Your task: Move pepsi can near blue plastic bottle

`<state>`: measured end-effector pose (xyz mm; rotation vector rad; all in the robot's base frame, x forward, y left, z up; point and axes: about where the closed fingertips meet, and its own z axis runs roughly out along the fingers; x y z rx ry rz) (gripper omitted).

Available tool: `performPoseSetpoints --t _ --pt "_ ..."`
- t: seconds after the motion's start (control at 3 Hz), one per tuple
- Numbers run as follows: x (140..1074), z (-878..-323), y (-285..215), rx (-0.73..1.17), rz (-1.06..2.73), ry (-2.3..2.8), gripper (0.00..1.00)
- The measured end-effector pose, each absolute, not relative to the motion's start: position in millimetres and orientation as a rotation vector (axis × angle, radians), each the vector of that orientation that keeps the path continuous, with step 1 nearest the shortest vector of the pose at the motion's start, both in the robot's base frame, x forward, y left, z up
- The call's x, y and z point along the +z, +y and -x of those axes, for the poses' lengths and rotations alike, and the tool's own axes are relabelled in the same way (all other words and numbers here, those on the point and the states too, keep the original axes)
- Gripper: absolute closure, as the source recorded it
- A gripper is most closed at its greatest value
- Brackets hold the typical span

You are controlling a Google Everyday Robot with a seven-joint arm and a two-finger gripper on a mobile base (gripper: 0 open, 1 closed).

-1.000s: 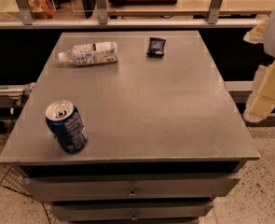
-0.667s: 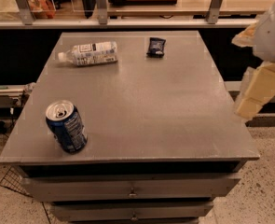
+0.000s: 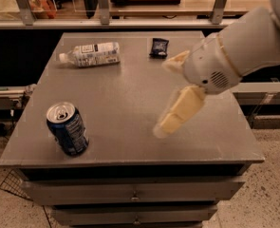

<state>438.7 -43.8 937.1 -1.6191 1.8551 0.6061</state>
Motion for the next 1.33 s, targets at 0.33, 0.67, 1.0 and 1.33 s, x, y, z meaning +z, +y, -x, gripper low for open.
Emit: performPoseSetpoints --t 0.33,0.67,1.0,1.33 --pt "936.5 -430.5 15.6 0.819 1.558 1.725 0.00" --pt "930.0 -416.7 76.9 0.974 1.479 1.587 0.00" --pt "919.0 -417.6 109.4 1.017 1.444 1.518 0.00" --pt "900.4 -432.6 130.7 1.031 1.382 1.491 0.00"
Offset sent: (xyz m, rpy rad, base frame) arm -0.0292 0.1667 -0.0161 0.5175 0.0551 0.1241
